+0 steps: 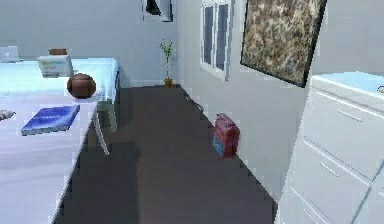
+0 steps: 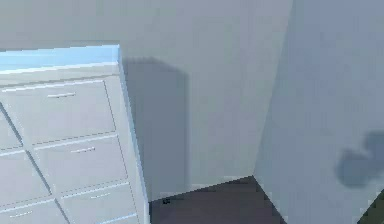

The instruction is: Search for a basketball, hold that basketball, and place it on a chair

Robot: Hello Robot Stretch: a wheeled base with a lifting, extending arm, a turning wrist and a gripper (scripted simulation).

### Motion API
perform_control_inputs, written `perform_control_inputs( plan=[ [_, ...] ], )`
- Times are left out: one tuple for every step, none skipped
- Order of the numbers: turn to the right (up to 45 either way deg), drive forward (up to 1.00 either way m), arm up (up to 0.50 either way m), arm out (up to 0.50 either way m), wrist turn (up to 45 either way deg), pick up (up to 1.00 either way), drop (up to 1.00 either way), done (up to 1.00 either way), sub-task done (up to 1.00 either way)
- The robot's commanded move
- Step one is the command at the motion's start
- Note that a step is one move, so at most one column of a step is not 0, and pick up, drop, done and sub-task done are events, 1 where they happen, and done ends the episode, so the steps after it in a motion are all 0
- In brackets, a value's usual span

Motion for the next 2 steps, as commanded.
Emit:
perform_control_inputs(
  plan=[
    [-9.0, 0.00, 0.00, 0.00, 0.0, 0.00, 0.00, 0.00, 0.00],
    [0.0, 1.00, 0.00, 0.00, 0.0, 0.00, 0.00, 0.00, 0.00]
  ],
)
